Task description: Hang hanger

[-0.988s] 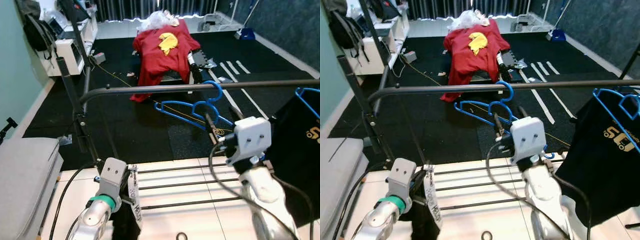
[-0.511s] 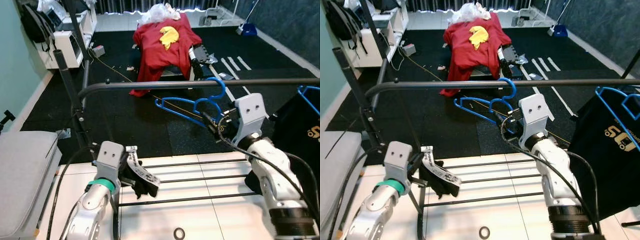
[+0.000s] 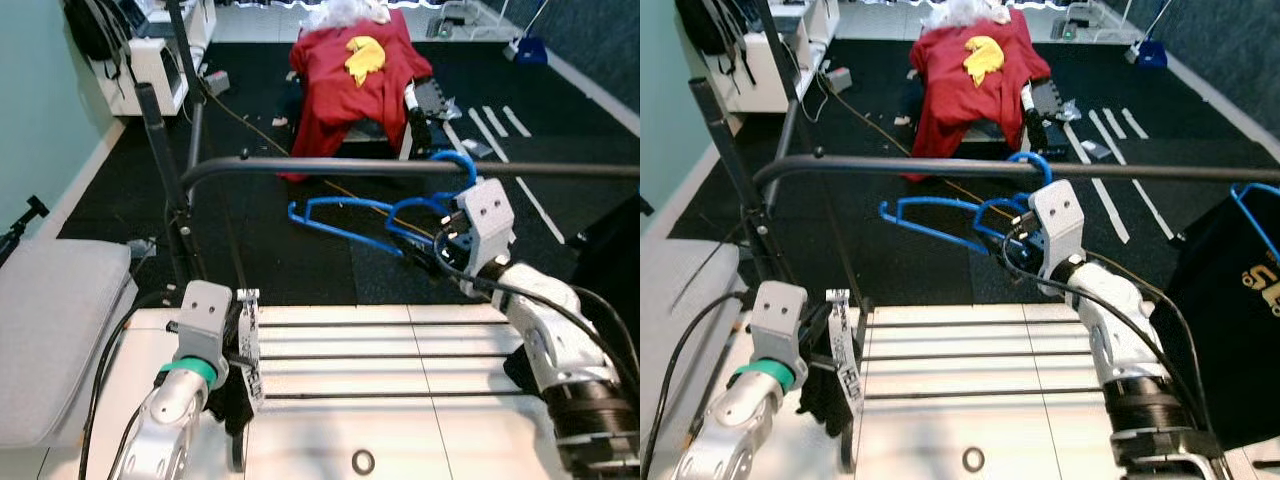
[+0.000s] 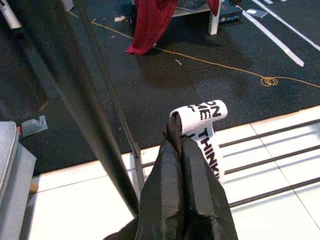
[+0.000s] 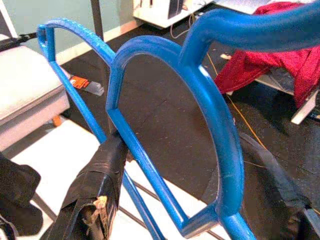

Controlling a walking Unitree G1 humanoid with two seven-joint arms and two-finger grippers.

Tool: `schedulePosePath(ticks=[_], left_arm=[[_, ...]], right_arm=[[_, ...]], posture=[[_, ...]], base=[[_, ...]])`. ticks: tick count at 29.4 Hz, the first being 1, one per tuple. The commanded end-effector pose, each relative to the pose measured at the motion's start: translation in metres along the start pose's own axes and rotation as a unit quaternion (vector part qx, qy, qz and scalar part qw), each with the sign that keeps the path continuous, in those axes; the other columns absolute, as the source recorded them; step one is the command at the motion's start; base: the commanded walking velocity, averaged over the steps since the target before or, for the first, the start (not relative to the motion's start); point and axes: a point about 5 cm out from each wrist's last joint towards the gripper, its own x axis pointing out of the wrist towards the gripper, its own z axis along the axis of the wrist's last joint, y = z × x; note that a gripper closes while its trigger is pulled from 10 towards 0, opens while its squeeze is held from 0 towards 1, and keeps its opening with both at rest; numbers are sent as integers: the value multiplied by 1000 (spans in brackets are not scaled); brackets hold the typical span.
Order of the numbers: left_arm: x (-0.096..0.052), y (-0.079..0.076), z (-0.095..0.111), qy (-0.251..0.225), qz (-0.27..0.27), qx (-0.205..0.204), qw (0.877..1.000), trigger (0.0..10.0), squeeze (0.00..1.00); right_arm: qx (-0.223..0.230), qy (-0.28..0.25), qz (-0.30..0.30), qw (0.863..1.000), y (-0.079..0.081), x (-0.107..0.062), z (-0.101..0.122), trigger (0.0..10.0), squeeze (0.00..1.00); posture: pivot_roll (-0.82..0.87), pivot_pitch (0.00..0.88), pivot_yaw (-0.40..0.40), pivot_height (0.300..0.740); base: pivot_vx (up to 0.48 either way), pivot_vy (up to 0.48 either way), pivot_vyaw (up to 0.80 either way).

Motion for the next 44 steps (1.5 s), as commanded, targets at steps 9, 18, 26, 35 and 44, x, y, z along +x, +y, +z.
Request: schedulePosePath(ticks=[9,18,26,35,44], left_arm=[[-1,-6,-4,13,-5,-8,1000,10000,0],[1,-13,-4,15,-21,-11,1000,10000,0],[4,-21,9,-9,-48,-23,999,10000,0],[7,-26,17,-20,-67,-24,997,10000,0],[9,-28,16,-16,-77,-22,997,10000,0]], right_arm=[[10,-13,22,1000,15,-5,3,0,0],[0,-33,-8,999,31,-16,1,10000,0],[-158,-161,-106,969,31,-38,57,10000,0],[-186,-155,-127,962,32,-52,63,10000,0],[-63,-98,-145,983,38,-56,18,10000,0]], posture=[[-167,189,43,740],[-197,185,55,740],[-208,177,59,740],[-221,173,67,740],[-240,178,80,740]], base=[[0,0,0],[0,0,0],[0,0,0],[0,0,0],[0,0,0]])
